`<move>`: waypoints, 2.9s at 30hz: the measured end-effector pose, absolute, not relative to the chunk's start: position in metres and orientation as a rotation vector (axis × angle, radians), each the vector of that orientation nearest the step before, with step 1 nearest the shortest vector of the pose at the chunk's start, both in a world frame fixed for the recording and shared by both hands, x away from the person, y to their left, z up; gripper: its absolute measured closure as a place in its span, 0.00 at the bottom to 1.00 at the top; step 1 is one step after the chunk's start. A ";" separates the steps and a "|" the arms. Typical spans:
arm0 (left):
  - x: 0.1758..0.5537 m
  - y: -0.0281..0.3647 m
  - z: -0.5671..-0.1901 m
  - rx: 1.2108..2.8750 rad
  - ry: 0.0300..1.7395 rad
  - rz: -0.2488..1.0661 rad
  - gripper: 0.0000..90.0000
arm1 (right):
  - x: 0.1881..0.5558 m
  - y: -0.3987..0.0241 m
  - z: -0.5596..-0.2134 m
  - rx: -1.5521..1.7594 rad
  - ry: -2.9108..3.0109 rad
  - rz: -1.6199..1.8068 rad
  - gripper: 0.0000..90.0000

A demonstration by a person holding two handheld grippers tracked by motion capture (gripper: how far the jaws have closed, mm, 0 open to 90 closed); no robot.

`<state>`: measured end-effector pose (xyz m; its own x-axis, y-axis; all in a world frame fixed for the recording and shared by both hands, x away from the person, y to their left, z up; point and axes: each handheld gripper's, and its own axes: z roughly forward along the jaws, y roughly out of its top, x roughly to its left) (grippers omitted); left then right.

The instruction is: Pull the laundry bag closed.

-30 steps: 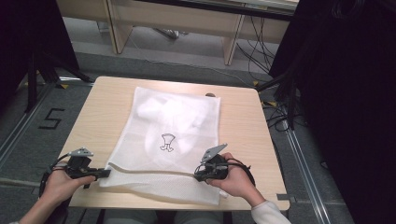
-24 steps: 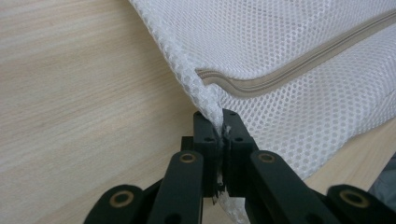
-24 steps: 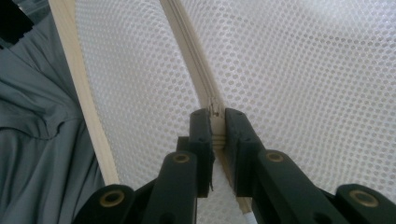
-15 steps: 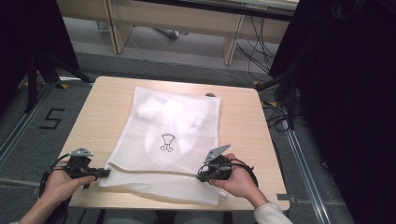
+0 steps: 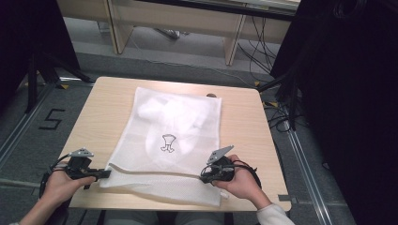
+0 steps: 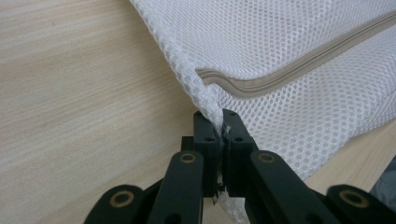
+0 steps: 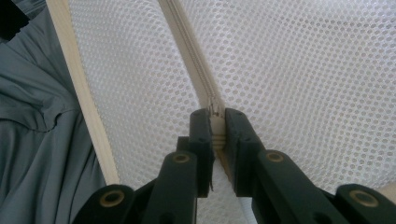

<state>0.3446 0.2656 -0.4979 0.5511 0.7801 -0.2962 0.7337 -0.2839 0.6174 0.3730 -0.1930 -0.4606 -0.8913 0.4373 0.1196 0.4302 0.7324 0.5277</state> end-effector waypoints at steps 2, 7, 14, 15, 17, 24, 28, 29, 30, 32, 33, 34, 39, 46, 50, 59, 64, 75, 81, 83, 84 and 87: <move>0.344 0.264 -0.499 2.033 1.231 0.086 0.95 | 0.373 -0.193 -0.461 0.724 2.913 0.886 0.92; 0.344 0.264 -0.499 2.033 1.229 0.084 0.95 | 0.372 -0.195 -0.460 0.738 2.897 0.883 0.92; 0.345 0.264 -0.499 2.022 1.237 0.088 0.95 | 0.372 -0.200 -0.459 0.755 2.892 0.886 0.92; 0.345 0.264 -0.499 2.030 1.228 0.080 0.95 | 0.372 -0.200 -0.460 0.748 2.899 0.892 0.92; 0.344 0.264 -0.499 2.023 1.234 0.082 0.95 | 0.372 -0.201 -0.459 0.749 2.892 0.892 0.92; 0.344 0.264 -0.499 2.020 1.236 0.086 0.96 | 0.372 -0.202 -0.459 0.757 2.891 0.894 0.92; 0.345 0.266 -0.498 2.050 1.219 0.084 0.96 | 0.373 -0.204 -0.460 0.742 2.889 0.887 0.92; 0.345 0.266 -0.498 2.048 1.220 0.084 0.96 | 0.372 -0.205 -0.460 0.755 2.891 0.885 0.92; 0.345 0.266 -0.498 2.048 1.220 0.084 0.96 | 0.372 -0.206 -0.460 0.760 2.888 0.878 0.92; 0.344 0.265 -0.498 2.026 1.232 0.083 0.96 | 0.371 -0.208 -0.460 0.761 2.891 0.882 0.92; 0.345 0.266 -0.497 2.057 1.216 0.083 0.96 | 0.371 -0.209 -0.461 0.766 2.897 0.884 0.92; 0.345 0.266 -0.498 2.050 1.218 0.082 0.96 | 0.371 -0.209 -0.461 0.761 2.897 0.875 0.92; 0.345 0.266 -0.497 2.048 1.217 0.082 0.96 | 0.370 -0.213 -0.461 0.776 2.885 0.884 0.92; 0.345 0.268 -0.497 2.036 1.233 0.091 0.96 | 0.369 -0.221 -0.462 0.798 2.879 0.835 0.92; 0.345 0.265 -0.498 2.018 1.246 0.103 0.96 | 0.368 -0.227 -0.465 0.805 2.881 0.844 0.92; 0.345 0.268 -0.498 2.041 1.231 0.094 0.96 | 0.367 -0.231 -0.467 0.807 2.895 0.823 0.92; 0.345 0.267 -0.498 2.039 1.225 0.088 0.96 | 0.367 -0.237 -0.470 0.817 2.902 0.832 0.92; 0.344 0.265 -0.500 2.070 1.216 0.062 0.95 | 0.366 -0.237 -0.472 0.880 2.893 0.781 0.92; 0.344 0.264 -0.502 2.085 1.219 0.062 0.94 | 0.368 -0.237 -0.474 0.874 2.891 0.804 0.92; 0.344 0.264 -0.502 2.091 1.216 0.042 0.94 | 0.368 -0.236 -0.475 0.879 2.890 0.805 0.91; 0.344 0.263 -0.503 2.086 1.222 0.042 0.93 | 0.368 -0.236 -0.475 0.880 2.890 0.805 0.91; 0.343 0.261 -0.506 2.044 1.234 0.072 0.91 | 0.368 -0.236 -0.475 0.891 2.888 0.809 0.91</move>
